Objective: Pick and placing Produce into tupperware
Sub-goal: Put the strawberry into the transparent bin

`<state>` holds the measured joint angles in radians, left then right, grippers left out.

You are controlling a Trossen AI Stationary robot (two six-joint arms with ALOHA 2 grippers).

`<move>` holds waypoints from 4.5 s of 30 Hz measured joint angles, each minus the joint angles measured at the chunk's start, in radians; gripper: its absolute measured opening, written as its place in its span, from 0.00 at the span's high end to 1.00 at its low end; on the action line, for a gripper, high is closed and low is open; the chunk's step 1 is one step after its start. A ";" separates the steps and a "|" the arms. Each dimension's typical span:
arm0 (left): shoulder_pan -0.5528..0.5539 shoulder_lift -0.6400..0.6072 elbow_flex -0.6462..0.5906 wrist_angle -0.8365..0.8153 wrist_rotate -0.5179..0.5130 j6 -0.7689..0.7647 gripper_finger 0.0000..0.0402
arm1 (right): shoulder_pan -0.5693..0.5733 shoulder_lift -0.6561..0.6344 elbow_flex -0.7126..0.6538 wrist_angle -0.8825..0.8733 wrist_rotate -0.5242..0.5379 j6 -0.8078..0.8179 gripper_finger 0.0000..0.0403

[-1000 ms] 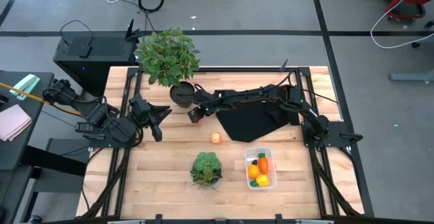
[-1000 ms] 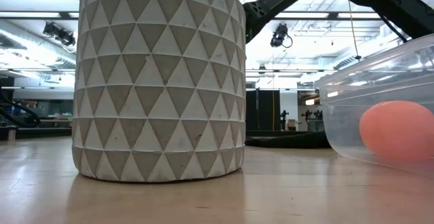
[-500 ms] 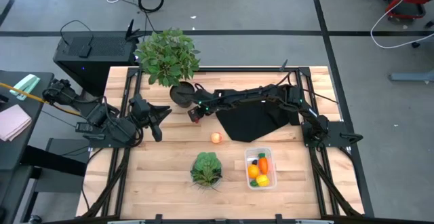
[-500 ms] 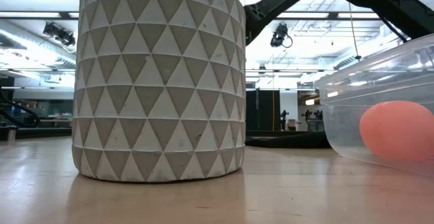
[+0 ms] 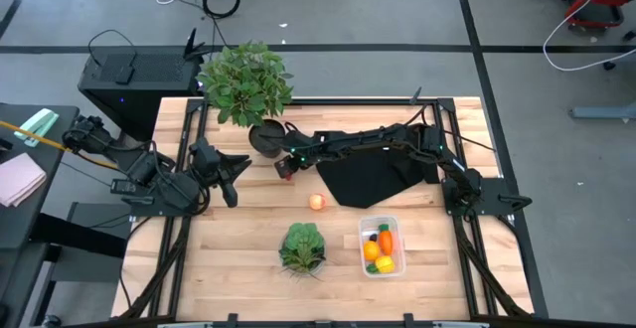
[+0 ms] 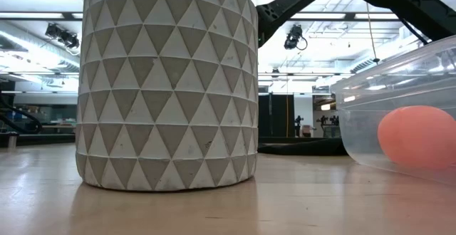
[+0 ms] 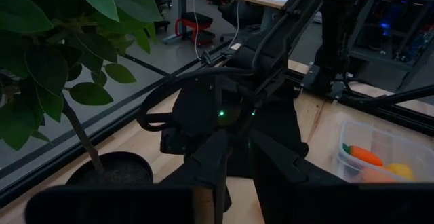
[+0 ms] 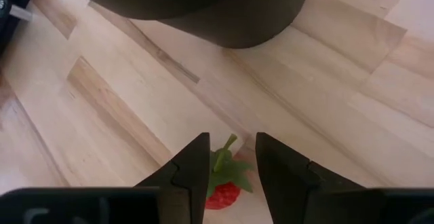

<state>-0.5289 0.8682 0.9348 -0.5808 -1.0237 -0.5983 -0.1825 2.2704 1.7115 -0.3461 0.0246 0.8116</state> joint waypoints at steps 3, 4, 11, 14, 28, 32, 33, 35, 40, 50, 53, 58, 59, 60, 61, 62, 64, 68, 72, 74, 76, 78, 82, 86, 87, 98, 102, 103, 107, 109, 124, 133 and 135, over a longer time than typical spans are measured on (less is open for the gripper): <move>0.000 0.000 0.000 0.000 0.000 0.000 0.81 | 0.000 0.000 0.000 0.006 -0.007 0.000 0.69; 0.000 0.000 0.000 0.000 0.000 0.000 0.81 | 0.000 0.000 0.000 0.006 -0.007 0.000 0.69; 0.000 0.000 0.000 0.000 0.000 0.001 0.83 | 0.000 0.000 0.000 0.006 -0.011 0.001 0.69; 0.000 0.000 0.000 0.000 0.000 0.001 0.83 | 0.000 0.011 0.002 0.017 -0.027 0.025 0.69; 0.000 0.000 0.000 0.000 0.000 0.000 0.83 | -0.006 0.030 0.001 0.024 -0.050 0.019 0.72; 0.000 0.000 0.000 0.000 0.000 0.001 0.83 | -0.005 0.030 0.001 0.024 -0.056 -0.001 0.77; 0.000 0.000 0.000 -0.001 0.000 0.002 0.82 | -0.005 0.030 0.001 0.024 -0.059 -0.002 0.78; 0.000 0.000 0.000 -0.001 0.000 0.002 0.82 | -0.005 0.030 0.001 0.023 -0.066 -0.003 0.79; 0.000 0.000 0.000 -0.001 0.000 0.003 0.82 | -0.005 0.030 0.001 0.024 -0.074 -0.017 0.84; 0.000 0.000 0.000 -0.001 0.000 0.003 0.82 | -0.005 0.030 0.001 0.029 -0.074 -0.067 0.98; 0.000 0.000 0.000 -0.001 0.000 0.003 0.81 | -0.005 0.022 0.000 0.030 -0.074 -0.089 0.99; 0.000 0.000 0.000 -0.007 0.000 0.002 0.82 | -0.005 -0.012 0.013 0.016 -0.079 -0.126 0.99; 0.000 0.000 0.000 -0.013 0.000 0.001 0.82 | -0.004 -0.023 0.013 0.002 -0.081 -0.131 0.99; 0.000 0.000 0.000 -0.018 0.000 0.001 0.83 | -0.002 -0.031 0.013 -0.011 -0.082 -0.136 0.99; 0.000 0.000 0.000 -0.018 0.000 0.000 0.83 | -0.001 -0.043 0.013 -0.012 -0.084 -0.141 0.99; 0.000 0.000 0.000 -0.018 0.000 0.000 0.83 | 0.001 -0.053 0.013 -0.034 -0.085 -0.149 0.99; 0.000 0.000 0.000 -0.018 0.000 0.000 0.83 | 0.007 -0.079 0.013 -0.065 -0.096 -0.171 1.00; 0.000 0.000 0.000 -0.018 0.000 0.000 0.83 | 0.022 -0.138 0.013 -0.193 -0.081 -0.259 1.00; 0.000 0.000 0.000 -0.018 0.000 0.000 0.82 | 0.031 -0.215 0.013 -0.288 -0.057 -0.325 1.00; 0.000 0.000 0.000 -0.018 0.000 0.000 0.81 | 0.037 -0.261 0.012 -0.338 -0.041 -0.346 1.00; 0.000 0.000 0.000 -0.018 0.000 0.000 0.82 | 0.044 -0.312 0.000 -0.370 -0.020 -0.358 1.00; 0.000 0.000 0.000 -0.018 0.000 0.000 0.82 | 0.053 -0.371 -0.022 -0.411 -0.006 -0.355 1.00; 0.000 0.000 0.000 -0.016 0.000 0.000 0.83 | 0.088 -0.501 -0.082 -0.493 0.012 -0.314 1.00; 0.000 0.000 0.000 -0.014 -0.001 0.000 0.83 | 0.155 -0.644 -0.220 -0.567 0.030 -0.215 1.00; 0.000 0.000 0.000 -0.015 -0.002 0.000 0.83 | 0.176 -0.684 -0.274 -0.574 0.033 -0.175 1.00; 0.000 0.000 0.000 -0.014 -0.011 0.000 0.83 | 0.432 -0.985 -0.745 -0.307 0.059 0.304 1.00; 0.000 0.000 0.000 -0.014 -0.011 0.000 0.83 | 0.507 -0.976 -0.820 -0.268 0.062 0.347 1.00; 0.000 0.000 0.000 -0.014 -0.011 0.000 0.82 | 0.527 -0.971 -0.837 -0.257 0.066 0.356 1.00; 0.000 0.000 0.000 -0.014 -0.011 -0.001 0.82 | 0.594 -0.967 -0.880 -0.167 0.106 0.366 1.00; 0.000 0.000 0.000 -0.014 -0.011 -0.002 0.82 | 0.618 -0.967 -0.891 -0.162 0.142 0.360 1.00; 0.000 0.000 0.000 -0.014 -0.011 0.004 0.82 | 0.660 -0.956 -0.895 -0.133 0.242 0.027 1.00; 0.000 0.000 0.000 -0.015 -0.011 0.006 0.85 | 0.657 -0.871 -0.895 -0.050 0.196 -0.061 1.00; 0.001 0.000 0.000 -0.015 -0.011 0.005 0.84 | 0.656 -0.851 -0.895 -0.049 0.195 -0.045 1.00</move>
<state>-0.5283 0.8682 0.9348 -0.5957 -1.0348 -0.5931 0.4736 1.4193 0.8162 -0.3954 0.2199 0.7662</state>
